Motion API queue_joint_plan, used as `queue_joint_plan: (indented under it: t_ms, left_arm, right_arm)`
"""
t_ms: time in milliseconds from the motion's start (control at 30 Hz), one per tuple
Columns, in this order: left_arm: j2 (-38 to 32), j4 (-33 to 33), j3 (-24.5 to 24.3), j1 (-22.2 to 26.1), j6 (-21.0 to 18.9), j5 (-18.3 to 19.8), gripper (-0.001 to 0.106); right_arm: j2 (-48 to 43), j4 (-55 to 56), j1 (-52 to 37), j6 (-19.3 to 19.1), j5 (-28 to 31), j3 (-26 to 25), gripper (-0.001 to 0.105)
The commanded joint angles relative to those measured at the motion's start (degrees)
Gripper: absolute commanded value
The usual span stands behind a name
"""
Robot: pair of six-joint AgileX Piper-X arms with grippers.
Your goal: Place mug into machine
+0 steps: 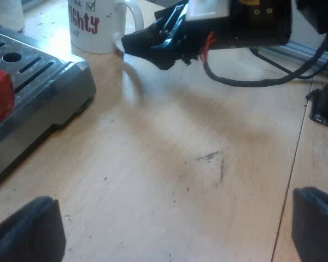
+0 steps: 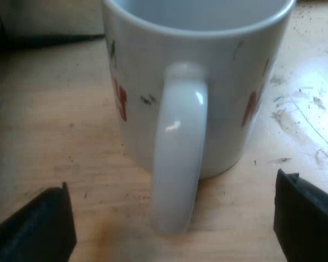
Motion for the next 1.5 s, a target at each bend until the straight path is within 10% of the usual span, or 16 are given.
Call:
queue_joint_plan:
  t_ms: [33,567,900,1500]
  left_arm:
    - [-0.15,-1.1,-0.25,-0.19,-0.09,0.24,0.087]
    - [-0.15,-1.1,-0.25,-0.19,-0.09,0.24,0.087]
    - [-0.15,-1.1,-0.25,-0.19,-0.09,0.24,0.087]
    - [-0.15,-1.1,-0.25,-0.19,-0.09,-15.91,0.087]
  right_arm:
    - [1.74,-1.77,-1.88,0.08,0.61,-1.25,0.077]
    - [6.51,-0.27,-10.38,-0.1,-7.07,-7.0,0.073]
    - [6.51,0.5,-10.65,-1.67,-7.92,-7.0,0.0]
    - [-18.8,24.58,-5.02,-8.72,-8.63,-7.0,0.0]
